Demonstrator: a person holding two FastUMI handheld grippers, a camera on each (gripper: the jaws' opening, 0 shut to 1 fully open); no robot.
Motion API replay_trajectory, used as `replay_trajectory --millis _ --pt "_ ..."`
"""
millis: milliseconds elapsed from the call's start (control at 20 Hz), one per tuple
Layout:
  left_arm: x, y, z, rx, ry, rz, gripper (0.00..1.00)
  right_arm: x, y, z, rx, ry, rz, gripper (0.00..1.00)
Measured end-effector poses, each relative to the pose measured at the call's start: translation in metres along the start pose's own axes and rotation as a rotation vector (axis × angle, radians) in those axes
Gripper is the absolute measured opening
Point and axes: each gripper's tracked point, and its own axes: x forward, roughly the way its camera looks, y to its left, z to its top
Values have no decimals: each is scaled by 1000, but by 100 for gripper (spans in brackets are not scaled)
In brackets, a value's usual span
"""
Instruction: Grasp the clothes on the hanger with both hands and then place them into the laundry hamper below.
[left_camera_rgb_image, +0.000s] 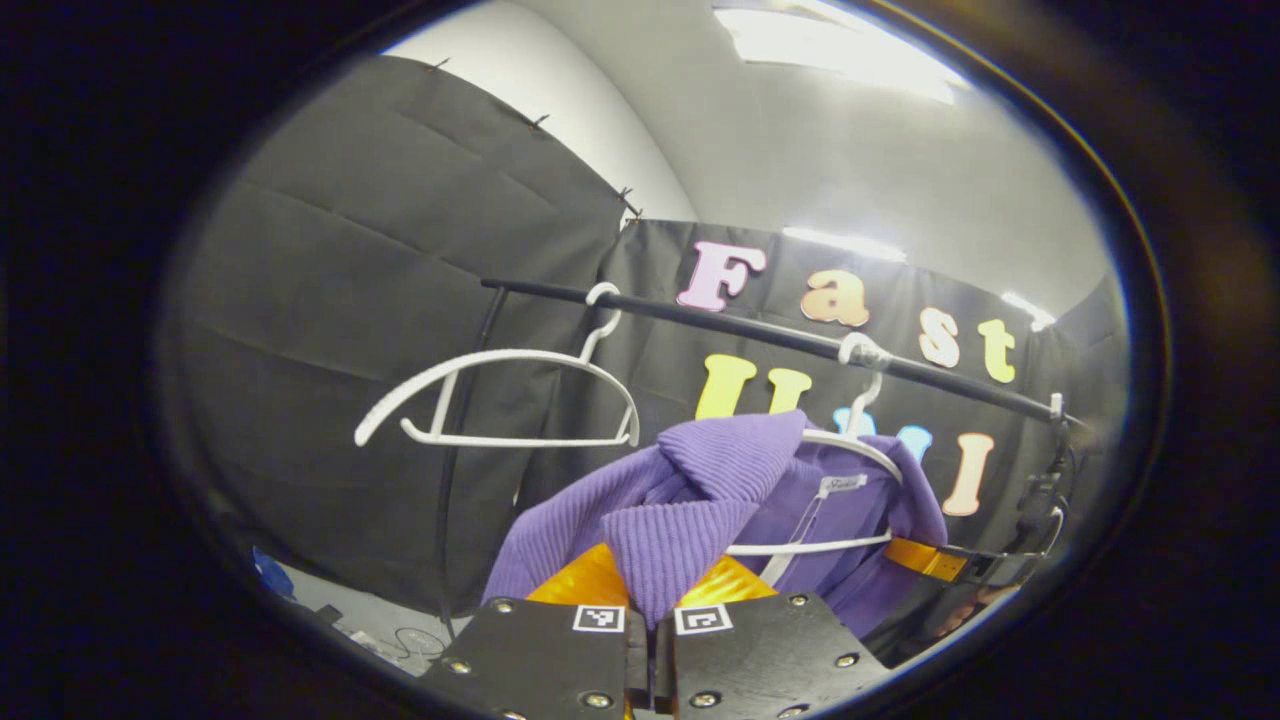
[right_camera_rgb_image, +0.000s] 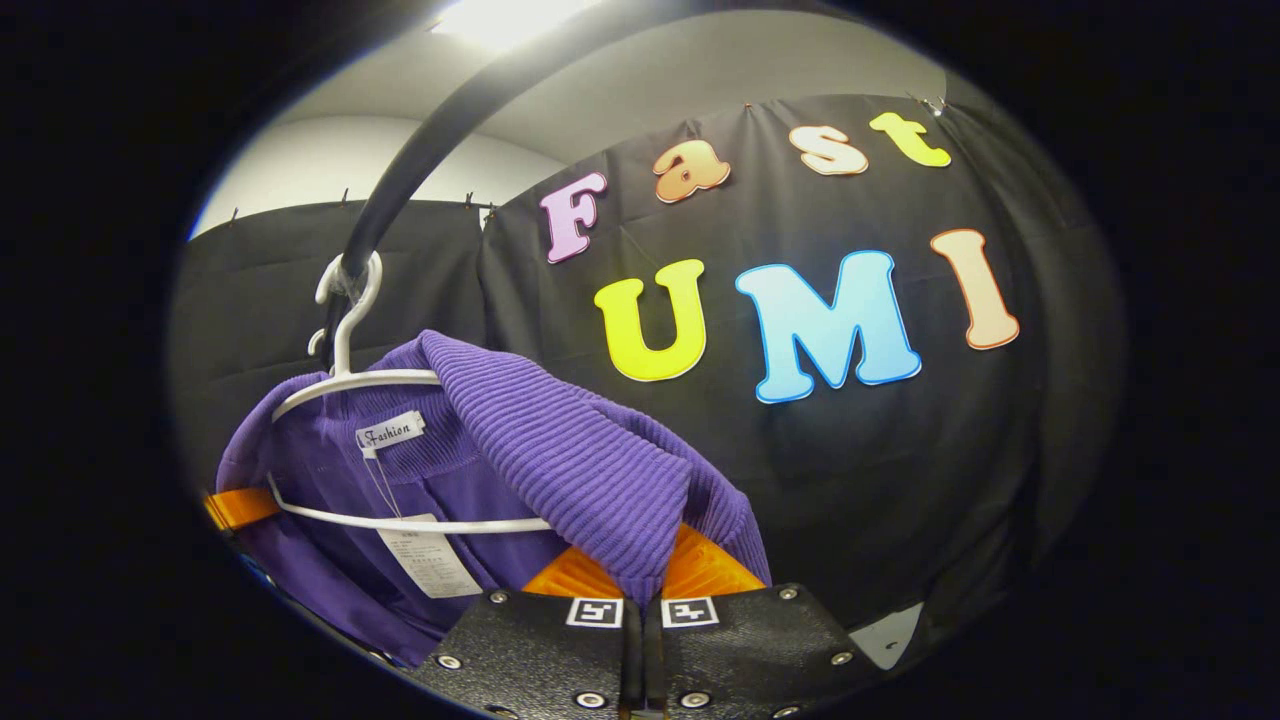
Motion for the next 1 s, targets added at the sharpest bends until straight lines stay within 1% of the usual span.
replay_trajectory --millis 50,100,200,250,300,350,400,450,500,650,700,800,900,950,1000 --pt "-2 3 4 6 -9 8 0 -3 -4 3 -11 -24 -12 0" --pt "-3 5 9 10 -18 13 4 -6 -9 8 -30 -56 -32 0" --pt "-4 11 19 15 -42 29 4 -10 -11 15 -60 -111 -54 0" --pt "-3 13 23 12 -52 27 10 -8 -10 16 -65 -127 -54 0" --pt "-2 15 25 5 -57 29 3 -8 -10 17 -81 -133 -52 0" --pt "-2 18 27 3 -60 36 0 -8 -13 18 -104 -139 -64 0" --pt "-1 21 31 3 -71 45 3 -12 -14 26 -121 -160 -76 0" --pt "0 24 38 1 -88 57 3 -17 -15 33 -126 -183 -83 0" --pt "0 27 47 0 -110 68 10 -16 -16 41 -129 -205 -87 0" --pt "-2 34 68 10 -159 83 10 -10 -22 43 -143 -223 -87 0" --pt "-1 35 72 13 -167 85 3 -9 -21 42 -158 -226 -87 0" --pt "0 39 81 32 -181 79 3 -6 -23 47 -195 -245 -95 0" --pt "4 47 93 35 -196 55 3 -4 -23 52 -214 -271 -97 0" --pt "7 52 94 34 -188 45 10 -2 -20 50 -211 -268 -90 0" --pt "9 55 95 37 -179 28 3 -1 -19 49 -210 -263 -85 0"
